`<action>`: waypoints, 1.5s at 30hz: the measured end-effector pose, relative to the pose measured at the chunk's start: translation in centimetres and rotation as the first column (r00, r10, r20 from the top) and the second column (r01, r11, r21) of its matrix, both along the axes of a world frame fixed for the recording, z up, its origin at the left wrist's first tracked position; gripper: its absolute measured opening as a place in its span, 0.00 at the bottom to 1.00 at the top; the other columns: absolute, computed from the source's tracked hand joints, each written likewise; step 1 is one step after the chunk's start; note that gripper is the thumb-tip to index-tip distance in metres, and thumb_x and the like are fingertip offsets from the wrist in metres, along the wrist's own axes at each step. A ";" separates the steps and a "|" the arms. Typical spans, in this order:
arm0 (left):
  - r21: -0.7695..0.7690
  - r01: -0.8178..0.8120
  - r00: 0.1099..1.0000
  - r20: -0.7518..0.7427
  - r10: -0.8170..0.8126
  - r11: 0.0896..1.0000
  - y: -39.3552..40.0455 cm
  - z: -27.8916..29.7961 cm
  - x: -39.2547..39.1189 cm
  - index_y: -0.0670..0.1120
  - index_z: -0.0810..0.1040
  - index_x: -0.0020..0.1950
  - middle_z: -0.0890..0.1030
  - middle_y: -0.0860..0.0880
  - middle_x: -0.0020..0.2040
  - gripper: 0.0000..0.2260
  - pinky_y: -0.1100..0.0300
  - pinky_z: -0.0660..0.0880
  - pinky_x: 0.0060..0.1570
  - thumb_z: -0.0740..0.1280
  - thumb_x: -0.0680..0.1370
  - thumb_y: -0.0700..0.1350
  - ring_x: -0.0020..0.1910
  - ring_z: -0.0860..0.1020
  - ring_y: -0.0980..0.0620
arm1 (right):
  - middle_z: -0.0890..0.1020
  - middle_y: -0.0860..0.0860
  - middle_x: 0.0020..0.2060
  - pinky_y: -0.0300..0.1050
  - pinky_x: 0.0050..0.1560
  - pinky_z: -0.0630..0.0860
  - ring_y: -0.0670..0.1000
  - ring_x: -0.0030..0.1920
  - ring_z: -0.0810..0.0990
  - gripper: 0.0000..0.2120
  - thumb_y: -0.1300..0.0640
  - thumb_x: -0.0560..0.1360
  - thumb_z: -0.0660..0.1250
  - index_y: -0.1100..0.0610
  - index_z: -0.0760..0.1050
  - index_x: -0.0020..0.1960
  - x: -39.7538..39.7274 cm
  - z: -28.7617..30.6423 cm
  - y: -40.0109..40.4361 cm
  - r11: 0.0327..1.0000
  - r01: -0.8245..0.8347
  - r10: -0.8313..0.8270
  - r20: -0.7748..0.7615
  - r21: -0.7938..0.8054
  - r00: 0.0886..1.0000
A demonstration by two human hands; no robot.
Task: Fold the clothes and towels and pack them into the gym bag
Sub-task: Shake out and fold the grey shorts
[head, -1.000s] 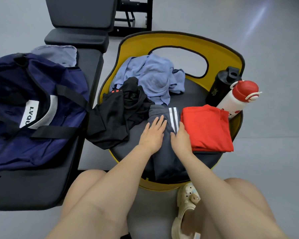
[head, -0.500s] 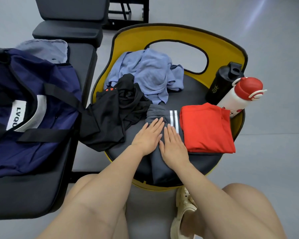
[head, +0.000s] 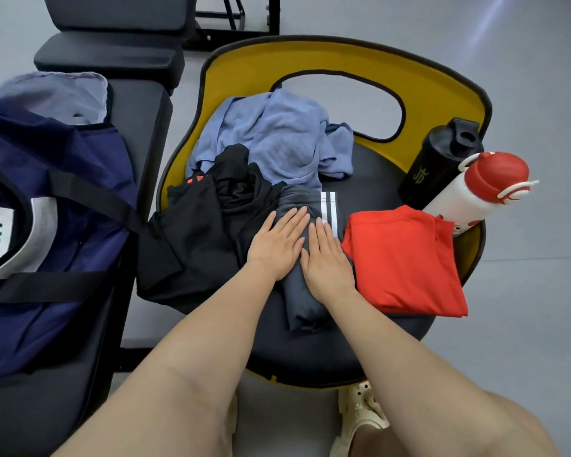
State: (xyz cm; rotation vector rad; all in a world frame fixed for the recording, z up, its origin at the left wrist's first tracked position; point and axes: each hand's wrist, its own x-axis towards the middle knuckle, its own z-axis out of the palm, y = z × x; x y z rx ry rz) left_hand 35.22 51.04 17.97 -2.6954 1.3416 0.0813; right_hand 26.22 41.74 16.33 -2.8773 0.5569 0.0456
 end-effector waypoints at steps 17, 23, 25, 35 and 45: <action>-0.118 -0.208 0.971 -0.142 0.191 0.971 0.7 1.7 -3.8 0.44 0.41 0.78 0.42 0.48 0.79 0.24 0.54 0.38 0.74 0.43 0.84 0.49 0.77 0.41 0.52 | 0.63 0.61 0.73 0.47 0.72 0.52 0.57 0.75 0.61 0.31 0.50 0.78 0.40 0.66 0.61 0.73 -1.6 1.5 0.9 0.999 0.031 -0.029 0.130 -0.011 0.991; -0.114 -0.197 0.970 -0.169 0.177 0.974 3.1 0.6 -7.7 0.45 0.39 0.77 0.41 0.49 0.78 0.24 0.55 0.37 0.73 0.38 0.82 0.51 0.77 0.40 0.53 | 0.65 0.61 0.72 0.49 0.71 0.61 0.58 0.73 0.65 0.28 0.52 0.79 0.43 0.67 0.64 0.72 -5.2 1.5 2.1 1.000 -0.002 0.002 0.101 0.001 0.995; -0.098 -0.193 0.972 -0.156 0.177 0.976 3.5 0.0 -8.2 0.45 0.36 0.76 0.40 0.49 0.78 0.25 0.55 0.37 0.73 0.36 0.81 0.51 0.77 0.40 0.53 | 0.72 0.62 0.68 0.51 0.66 0.71 0.58 0.68 0.72 0.26 0.53 0.79 0.48 0.67 0.69 0.68 -5.5 1.1 2.4 0.999 0.013 -0.015 0.063 0.034 0.998; -0.116 -0.199 0.973 -0.138 0.182 0.973 2.7 -1.3 -5.8 0.45 0.37 0.77 0.39 0.50 0.78 0.23 0.55 0.38 0.73 0.40 0.84 0.49 0.77 0.40 0.53 | 0.61 0.61 0.74 0.50 0.73 0.61 0.58 0.75 0.60 0.27 0.53 0.81 0.44 0.67 0.58 0.74 -2.7 -0.6 1.9 0.997 0.039 -0.044 0.070 0.062 0.997; 0.013 -0.115 0.992 -0.044 0.115 0.993 3.4 0.2 -4.8 0.44 0.41 0.77 0.43 0.48 0.78 0.23 0.54 0.39 0.74 0.40 0.84 0.50 0.77 0.43 0.51 | 0.60 0.62 0.74 0.49 0.74 0.55 0.59 0.75 0.59 0.24 0.58 0.82 0.53 0.67 0.56 0.74 -1.6 0.4 1.2 0.999 0.038 -0.038 -0.008 -0.025 0.999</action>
